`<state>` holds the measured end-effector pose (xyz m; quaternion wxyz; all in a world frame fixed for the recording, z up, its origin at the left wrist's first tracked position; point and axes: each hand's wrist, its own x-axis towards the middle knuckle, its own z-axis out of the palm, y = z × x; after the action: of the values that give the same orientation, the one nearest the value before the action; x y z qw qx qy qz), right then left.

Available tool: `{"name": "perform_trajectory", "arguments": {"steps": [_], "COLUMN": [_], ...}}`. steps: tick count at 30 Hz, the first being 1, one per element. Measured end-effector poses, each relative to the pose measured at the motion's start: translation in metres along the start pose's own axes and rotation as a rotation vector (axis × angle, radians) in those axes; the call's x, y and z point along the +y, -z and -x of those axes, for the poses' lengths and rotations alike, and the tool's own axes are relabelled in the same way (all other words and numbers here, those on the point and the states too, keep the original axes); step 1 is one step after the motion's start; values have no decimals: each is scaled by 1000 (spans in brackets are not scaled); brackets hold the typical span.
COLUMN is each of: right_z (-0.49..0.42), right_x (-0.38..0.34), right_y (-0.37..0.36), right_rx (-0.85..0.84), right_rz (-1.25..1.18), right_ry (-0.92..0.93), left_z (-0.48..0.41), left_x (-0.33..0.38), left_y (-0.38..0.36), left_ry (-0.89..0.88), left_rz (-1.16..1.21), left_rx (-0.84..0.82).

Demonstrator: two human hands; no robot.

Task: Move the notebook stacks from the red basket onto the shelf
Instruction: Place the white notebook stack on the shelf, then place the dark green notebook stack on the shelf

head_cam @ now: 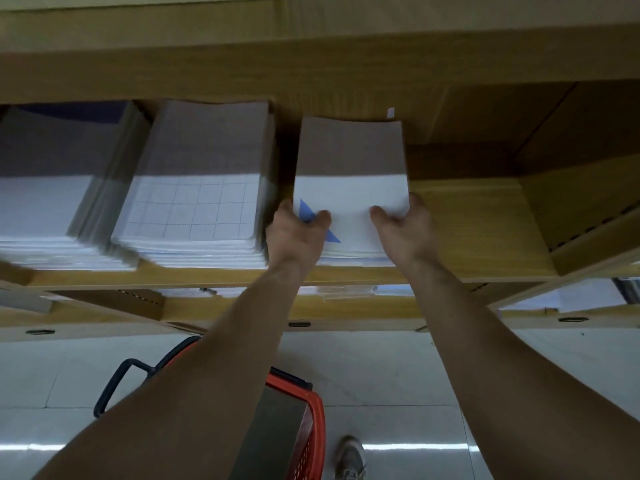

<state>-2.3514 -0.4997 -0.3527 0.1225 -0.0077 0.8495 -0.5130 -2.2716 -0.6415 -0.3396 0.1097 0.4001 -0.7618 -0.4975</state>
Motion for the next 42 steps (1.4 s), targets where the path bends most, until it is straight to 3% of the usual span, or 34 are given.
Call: {"name": "perform_trajectory", "arguments": {"steps": [9,18,25,29,37,42], "right_z": [-7,0,3,20,25,50], "right_x": [4,16,9,8,6,7], "right_y": [6,-7,0,7,5,7], "right_rx": [-66,10,-60,-18,-83,-39], "right_rz": [106,271,285,380,372,198], "right_ry": [56,114,78,98,46,10], "left_z": [3,11,12,26,28,35], "left_x": [-16,-22,-19,-17,-24,-33], "left_y": [0,-2,9,17,21,33], "left_ry": [22,9,31,11,-91,-59], "left_rz": [65,-18,9,-26,-136,-103], "left_rx": [-53,-36,-159,-185,-186,-292]}}
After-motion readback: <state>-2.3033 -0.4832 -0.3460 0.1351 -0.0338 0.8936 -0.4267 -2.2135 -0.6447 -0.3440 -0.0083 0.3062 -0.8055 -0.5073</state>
